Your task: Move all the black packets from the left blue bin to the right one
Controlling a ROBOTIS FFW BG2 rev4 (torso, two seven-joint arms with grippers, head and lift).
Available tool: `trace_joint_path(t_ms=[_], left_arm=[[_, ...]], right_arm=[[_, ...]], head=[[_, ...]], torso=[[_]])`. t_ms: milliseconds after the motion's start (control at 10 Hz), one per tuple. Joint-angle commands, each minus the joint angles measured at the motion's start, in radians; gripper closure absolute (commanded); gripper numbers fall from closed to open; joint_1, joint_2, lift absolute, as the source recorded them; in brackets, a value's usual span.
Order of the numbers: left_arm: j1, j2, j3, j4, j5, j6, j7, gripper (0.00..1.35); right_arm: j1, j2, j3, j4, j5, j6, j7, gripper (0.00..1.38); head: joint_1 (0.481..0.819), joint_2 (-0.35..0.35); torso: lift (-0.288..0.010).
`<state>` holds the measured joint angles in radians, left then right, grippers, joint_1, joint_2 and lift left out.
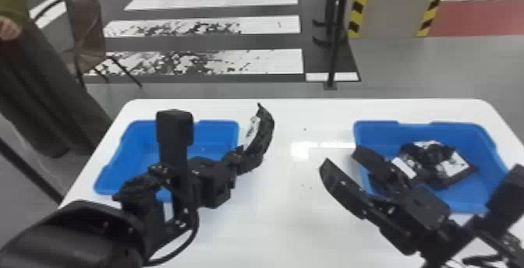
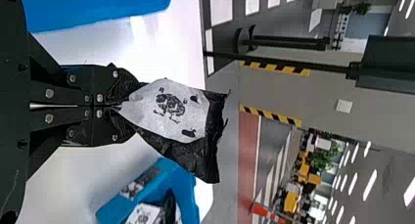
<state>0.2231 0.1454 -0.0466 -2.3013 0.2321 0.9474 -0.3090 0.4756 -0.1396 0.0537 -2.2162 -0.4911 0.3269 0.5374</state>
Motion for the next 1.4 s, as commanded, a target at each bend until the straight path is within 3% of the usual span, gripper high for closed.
trace_joint_path(t_ms=[0,300,700,900,1100,1300], left_arm=[[-0.002,0.013,-0.061,-0.007,0.039,-0.005,-0.002,1.21],[-0.022,0.026,-0.143,-0.009,0.091,-0.017,-0.004,1.21],[-0.039,0.034,-0.193,-0.009,0.143,-0.027,-0.005,1.21],[-0.039,0.036,-0.205,-0.009,0.159,-0.034,-0.009,1.21],[-0.039,0.036,-0.205,-0.009,0.163,-0.044,-0.012,1.21],[-0.037,0.036,-0.205,-0.009,0.167,-0.054,-0.013,1.21]], right_arm=[[-0.056,0.0,0.02,0.006,-0.009,0.012,0.006,0.24],[-0.125,0.0,0.052,0.045,-0.021,0.014,0.007,0.23],[-0.159,0.0,0.072,0.072,-0.017,0.041,0.006,0.28],[-0.166,0.0,0.072,0.087,-0.021,0.058,-0.001,1.06],[-0.166,0.0,0.072,0.087,0.003,0.058,-0.008,1.28],[-0.166,-0.002,0.064,0.08,0.04,0.056,-0.007,1.28]], head=[[0.695,0.062],[0.695,0.006],[0.695,-0.03],[0.695,-0.049],[0.695,-0.058],[0.695,-0.064]], torso=[[-0.14],[-0.14],[-0.14],[-0.14],[-0.14],[-0.14]])
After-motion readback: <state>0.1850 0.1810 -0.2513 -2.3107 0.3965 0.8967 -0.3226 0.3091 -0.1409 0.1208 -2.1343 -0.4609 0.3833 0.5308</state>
